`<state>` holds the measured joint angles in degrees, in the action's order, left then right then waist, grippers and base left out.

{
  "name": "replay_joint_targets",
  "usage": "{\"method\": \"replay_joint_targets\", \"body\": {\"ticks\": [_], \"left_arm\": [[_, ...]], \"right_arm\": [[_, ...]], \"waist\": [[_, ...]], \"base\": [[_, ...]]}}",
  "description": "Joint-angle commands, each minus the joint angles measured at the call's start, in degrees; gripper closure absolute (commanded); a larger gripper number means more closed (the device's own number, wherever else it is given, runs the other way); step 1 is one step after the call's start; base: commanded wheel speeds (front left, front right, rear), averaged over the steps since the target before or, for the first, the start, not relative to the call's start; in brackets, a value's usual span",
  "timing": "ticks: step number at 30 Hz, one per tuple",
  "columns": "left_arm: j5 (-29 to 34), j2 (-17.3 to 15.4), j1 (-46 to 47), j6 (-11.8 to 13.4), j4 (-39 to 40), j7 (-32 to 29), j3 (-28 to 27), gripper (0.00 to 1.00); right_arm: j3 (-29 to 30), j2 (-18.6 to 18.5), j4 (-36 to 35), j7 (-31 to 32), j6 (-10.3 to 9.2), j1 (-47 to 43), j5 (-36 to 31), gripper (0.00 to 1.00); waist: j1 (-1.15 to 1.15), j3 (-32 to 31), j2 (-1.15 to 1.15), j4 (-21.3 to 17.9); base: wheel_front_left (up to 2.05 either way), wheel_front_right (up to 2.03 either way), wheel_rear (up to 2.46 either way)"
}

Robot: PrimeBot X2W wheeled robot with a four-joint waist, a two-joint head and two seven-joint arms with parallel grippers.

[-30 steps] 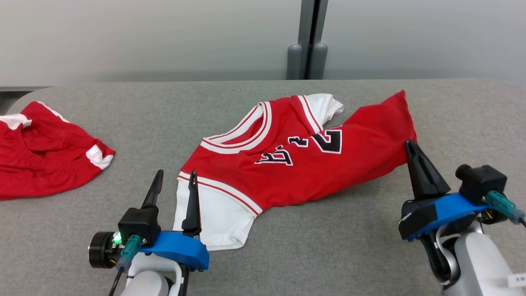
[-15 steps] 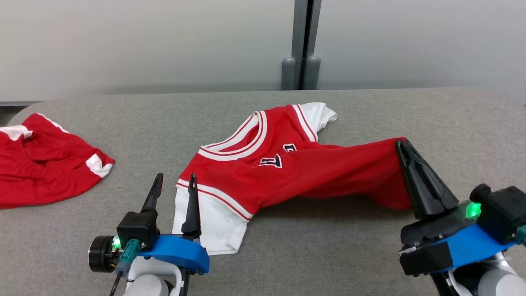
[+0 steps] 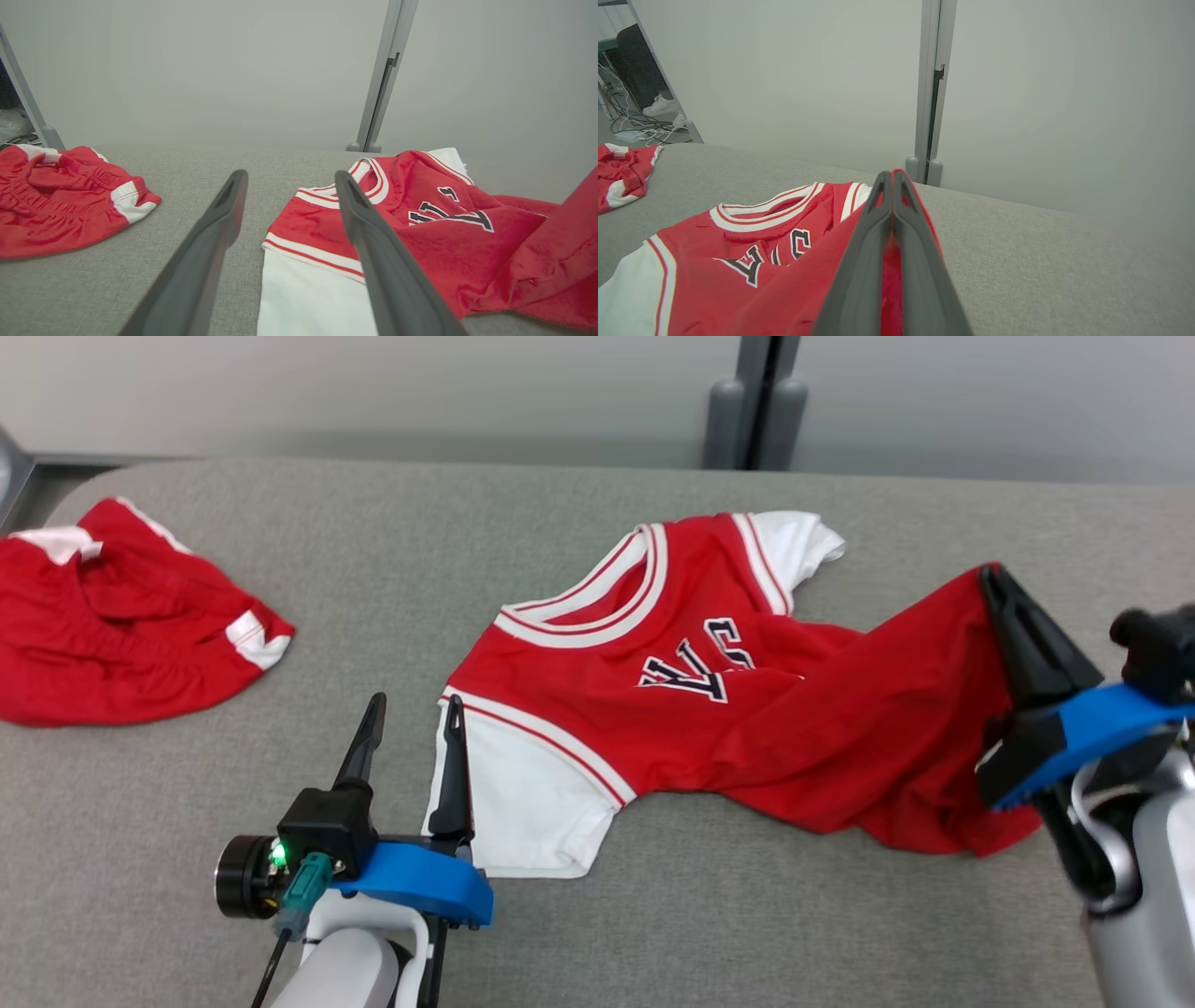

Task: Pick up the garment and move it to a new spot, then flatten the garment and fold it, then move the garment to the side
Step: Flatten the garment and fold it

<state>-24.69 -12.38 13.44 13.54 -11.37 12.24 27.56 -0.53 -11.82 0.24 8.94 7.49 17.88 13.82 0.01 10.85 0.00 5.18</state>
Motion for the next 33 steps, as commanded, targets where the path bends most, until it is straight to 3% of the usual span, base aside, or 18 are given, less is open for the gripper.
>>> {"method": "replay_joint_targets", "body": {"ticks": [1, 7, 13, 14, 15, 16, 17, 24, 29, 33], "left_arm": [[0.2, 0.3, 1.5, -0.3, -0.5, 0.5, 0.1, 0.0], [0.4, 1.2, 3.1, -0.9, -2.0, 1.2, 0.7, 0.0], [0.5, 2.0, 4.1, -1.4, -3.3, 1.9, 1.1, 0.0], [0.6, 2.1, 4.2, -1.5, -3.6, 2.0, 1.2, 0.0], [0.6, 2.2, 4.4, -1.6, -3.8, 2.0, 1.3, 0.0], [0.7, 2.2, 4.6, -1.7, -4.0, 2.1, 1.4, 0.0], [0.8, 2.3, 4.7, -1.8, -4.2, 2.1, 1.6, 0.0], [0.6, 2.0, 3.5, -1.9, -5.3, 2.4, 1.6, 0.0], [0.2, 1.5, 2.2, -1.7, -5.3, 2.4, 1.5, 0.0], [0.1, 1.2, 1.7, -1.3, -4.7, 2.1, 1.5, 0.0]], "right_arm": [[-0.1, -1.2, 4.2, -0.7, 0.01, 3.8, 0.6, 1.0], [-1.8, -5.5, 22.3, -3.3, 0.01, 15.3, -1.1, 1.0], [-1.9, -5.1, 37.4, -7.7, 0.01, 23.9, -3.4, 1.0], [-1.8, -4.9, 39.6, -8.6, 0.01, 25.1, -3.7, 0.89], [-1.8, -4.8, 41.6, -9.5, 0.01, 26.2, -4.3, 0.69], [-2.3, -4.6, 43.9, -9.9, 0.01, 26.9, -4.7, 0.11], [-2.5, -4.4, 45.9, -10.4, 0.01, 27.6, -4.9, 0.0], [-6.6, -3.2, 51.5, -16.6, 0.01, 29.8, -3.2, 0.0], [-12.3, -3.6, 48.5, -18.1, 0.01, 26.7, 0.0, 0.0], [-16.3, -4.6, 43.7, -15.7, 0.01, 22.5, 3.8, 0.0]], "waist": [[-0.01, 2.4, 0.0, 2.2], [-0.01, 4.9, 0.0, 4.7], [-0.01, 5.9, 0.0, 5.9], [-0.01, 5.9, 0.0, 6.0], [-0.01, 6.0, 0.0, 6.1], [-0.01, 5.9, 0.0, 6.1], [-0.01, 5.8, 0.0, 6.1], [-0.01, 3.2, 0.0, 4.1], [-0.01, 0.8, 0.0, 1.0], [-0.01, -0.4, 0.0, -1.3]], "base": [[0.0, 0.0, 0.0], [0.0, 0.0, 0.0], [0.0, 0.0, 0.0], [0.0, 0.0, 0.0], [0.0, 0.0, 0.0], [0.0, 0.0, 0.0], [0.0, 0.0, 0.0], [0.0, 0.0, 0.0], [0.0, 0.0, 0.0], [0.0, 0.0, 0.0]]}}
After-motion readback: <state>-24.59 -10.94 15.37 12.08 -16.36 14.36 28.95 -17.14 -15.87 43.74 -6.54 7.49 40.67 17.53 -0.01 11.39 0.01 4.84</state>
